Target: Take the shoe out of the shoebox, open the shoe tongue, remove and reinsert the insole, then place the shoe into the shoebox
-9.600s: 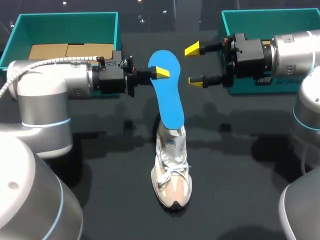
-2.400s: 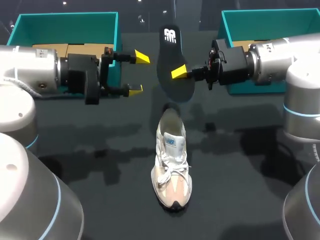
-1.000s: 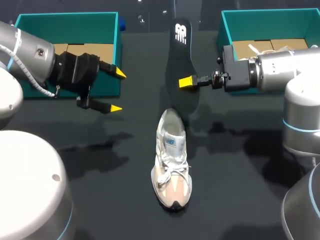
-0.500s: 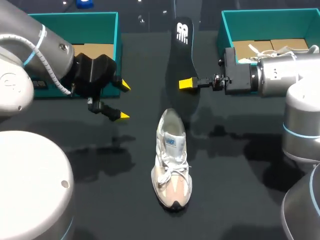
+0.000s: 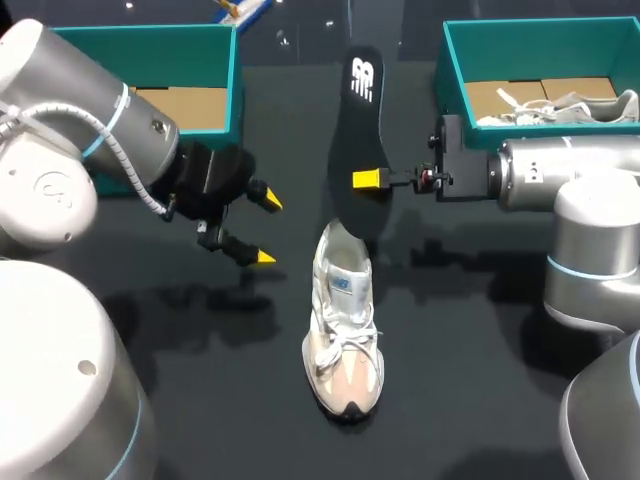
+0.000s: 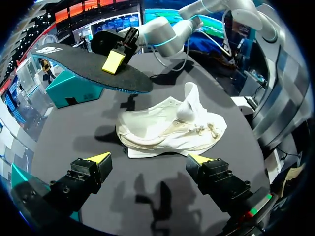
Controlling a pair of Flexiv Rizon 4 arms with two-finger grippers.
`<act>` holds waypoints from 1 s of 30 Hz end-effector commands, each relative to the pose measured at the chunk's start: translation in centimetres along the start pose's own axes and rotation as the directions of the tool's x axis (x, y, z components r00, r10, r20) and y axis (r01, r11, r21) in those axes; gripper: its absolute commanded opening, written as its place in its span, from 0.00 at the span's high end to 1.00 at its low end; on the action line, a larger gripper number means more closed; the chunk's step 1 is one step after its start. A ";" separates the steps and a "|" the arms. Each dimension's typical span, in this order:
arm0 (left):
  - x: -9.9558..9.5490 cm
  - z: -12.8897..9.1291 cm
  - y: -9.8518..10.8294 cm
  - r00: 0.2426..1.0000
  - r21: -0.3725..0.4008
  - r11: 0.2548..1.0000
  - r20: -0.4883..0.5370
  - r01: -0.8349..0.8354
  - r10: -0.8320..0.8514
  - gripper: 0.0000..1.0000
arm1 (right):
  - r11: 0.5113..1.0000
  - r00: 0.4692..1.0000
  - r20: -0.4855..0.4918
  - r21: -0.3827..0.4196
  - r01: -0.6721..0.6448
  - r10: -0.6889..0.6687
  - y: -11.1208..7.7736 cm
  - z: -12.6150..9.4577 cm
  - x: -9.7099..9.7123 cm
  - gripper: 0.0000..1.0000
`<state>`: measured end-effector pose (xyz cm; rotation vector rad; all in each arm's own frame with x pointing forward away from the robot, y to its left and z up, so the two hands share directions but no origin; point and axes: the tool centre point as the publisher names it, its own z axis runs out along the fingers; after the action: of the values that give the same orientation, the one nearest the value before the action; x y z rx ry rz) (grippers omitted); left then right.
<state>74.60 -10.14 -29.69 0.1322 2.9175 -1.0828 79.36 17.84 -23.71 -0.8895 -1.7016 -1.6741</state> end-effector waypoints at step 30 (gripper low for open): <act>-0.4 4.8 0.9 0.991 -0.004 0.998 -0.118 -0.067 0.066 0.00 | 0.991 0.995 -0.064 -0.108 0.074 -0.082 -0.5 1.9 -2.8 1.00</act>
<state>75.10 -12.26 -33.48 0.2953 2.9886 -1.0932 80.84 19.50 -26.29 -0.8094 -1.6315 -1.8409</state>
